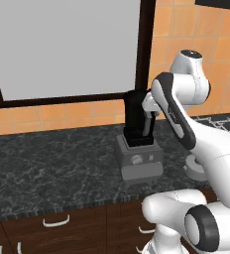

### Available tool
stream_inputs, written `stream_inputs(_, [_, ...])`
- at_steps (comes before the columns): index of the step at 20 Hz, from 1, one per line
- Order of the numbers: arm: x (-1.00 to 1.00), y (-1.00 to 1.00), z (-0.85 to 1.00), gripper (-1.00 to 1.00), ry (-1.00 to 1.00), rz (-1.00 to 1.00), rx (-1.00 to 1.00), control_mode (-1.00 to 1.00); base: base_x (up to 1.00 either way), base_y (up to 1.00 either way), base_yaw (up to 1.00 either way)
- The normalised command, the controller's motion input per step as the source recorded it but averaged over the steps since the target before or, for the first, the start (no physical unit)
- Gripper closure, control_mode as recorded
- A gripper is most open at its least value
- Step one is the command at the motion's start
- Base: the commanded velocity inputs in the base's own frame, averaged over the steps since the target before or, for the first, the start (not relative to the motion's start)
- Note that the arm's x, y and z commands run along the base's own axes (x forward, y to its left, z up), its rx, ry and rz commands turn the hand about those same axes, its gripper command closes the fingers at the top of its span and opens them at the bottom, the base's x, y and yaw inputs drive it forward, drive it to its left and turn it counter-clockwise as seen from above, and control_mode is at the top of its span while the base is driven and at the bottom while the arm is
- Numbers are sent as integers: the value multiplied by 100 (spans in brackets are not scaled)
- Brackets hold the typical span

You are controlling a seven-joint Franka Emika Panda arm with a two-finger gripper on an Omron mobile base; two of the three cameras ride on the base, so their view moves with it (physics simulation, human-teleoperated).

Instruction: Close the lid blender by securely placing the lid on top.

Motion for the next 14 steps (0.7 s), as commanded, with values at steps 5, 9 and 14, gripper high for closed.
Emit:
stream_inputs(5, [-13, -46, -4, -100, -1, -3, 0, -100, 0, 0, 0])
stream_inputs(9, [-1, -100, -28, -100, 10, -14, -3, -100, 0, 0, 0])
stream_inputs(14, [0, -100, -77, -100, 25, -23, -5, -100, 0, 0, 0])
